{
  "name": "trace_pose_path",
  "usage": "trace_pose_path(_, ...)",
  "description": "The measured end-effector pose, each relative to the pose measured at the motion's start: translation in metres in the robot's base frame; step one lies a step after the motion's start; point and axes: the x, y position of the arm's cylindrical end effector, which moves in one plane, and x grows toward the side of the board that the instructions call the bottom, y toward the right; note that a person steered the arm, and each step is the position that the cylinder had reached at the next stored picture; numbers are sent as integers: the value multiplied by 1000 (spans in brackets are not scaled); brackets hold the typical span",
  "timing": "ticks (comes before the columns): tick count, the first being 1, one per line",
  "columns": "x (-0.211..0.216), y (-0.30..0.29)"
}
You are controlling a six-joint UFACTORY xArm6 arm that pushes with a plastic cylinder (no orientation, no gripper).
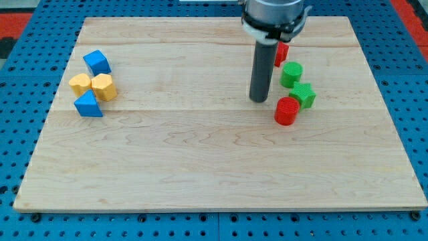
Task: Make a vertical line with green blocks and red blocks
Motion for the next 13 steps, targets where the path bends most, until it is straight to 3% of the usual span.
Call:
trace_pose_path(3, 74, 60)
trace_pose_path(4, 43, 148)
trace_pose_path(5, 5, 131)
trace_pose_path(7, -2, 62)
trace_pose_path(8, -2, 108)
trace_pose_path(9, 74, 87)
trace_pose_path(10, 55, 27)
trace_pose_path(11, 36, 32)
trace_pose_path(12, 72, -33)
trace_pose_path(13, 2, -43)
